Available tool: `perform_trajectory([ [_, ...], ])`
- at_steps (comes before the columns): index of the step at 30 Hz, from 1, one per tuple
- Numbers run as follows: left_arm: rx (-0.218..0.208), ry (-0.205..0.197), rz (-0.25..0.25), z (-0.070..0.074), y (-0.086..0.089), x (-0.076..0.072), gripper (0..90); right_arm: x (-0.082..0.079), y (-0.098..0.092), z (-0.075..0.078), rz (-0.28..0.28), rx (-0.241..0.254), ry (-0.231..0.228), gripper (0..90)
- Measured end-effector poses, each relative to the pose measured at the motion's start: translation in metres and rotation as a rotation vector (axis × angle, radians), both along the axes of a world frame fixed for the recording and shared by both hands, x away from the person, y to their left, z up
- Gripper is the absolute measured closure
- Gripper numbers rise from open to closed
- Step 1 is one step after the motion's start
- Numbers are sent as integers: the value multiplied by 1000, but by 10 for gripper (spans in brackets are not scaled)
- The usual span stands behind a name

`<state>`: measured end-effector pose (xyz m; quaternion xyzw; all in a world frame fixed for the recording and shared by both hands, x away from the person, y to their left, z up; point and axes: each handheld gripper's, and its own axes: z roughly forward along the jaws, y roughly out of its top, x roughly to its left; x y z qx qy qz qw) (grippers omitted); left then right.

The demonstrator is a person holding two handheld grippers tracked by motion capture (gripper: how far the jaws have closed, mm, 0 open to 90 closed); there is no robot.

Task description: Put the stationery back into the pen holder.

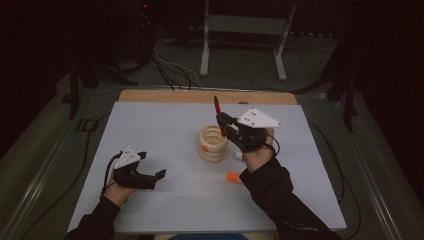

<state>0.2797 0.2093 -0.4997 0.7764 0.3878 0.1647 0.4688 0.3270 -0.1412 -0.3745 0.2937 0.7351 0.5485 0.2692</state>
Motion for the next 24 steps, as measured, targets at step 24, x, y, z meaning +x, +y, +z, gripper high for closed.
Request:
perform_trajectory([
  [24,-27,-37,73,-7,17,-25,3,40,2,-12,-56,108,89,798],
])
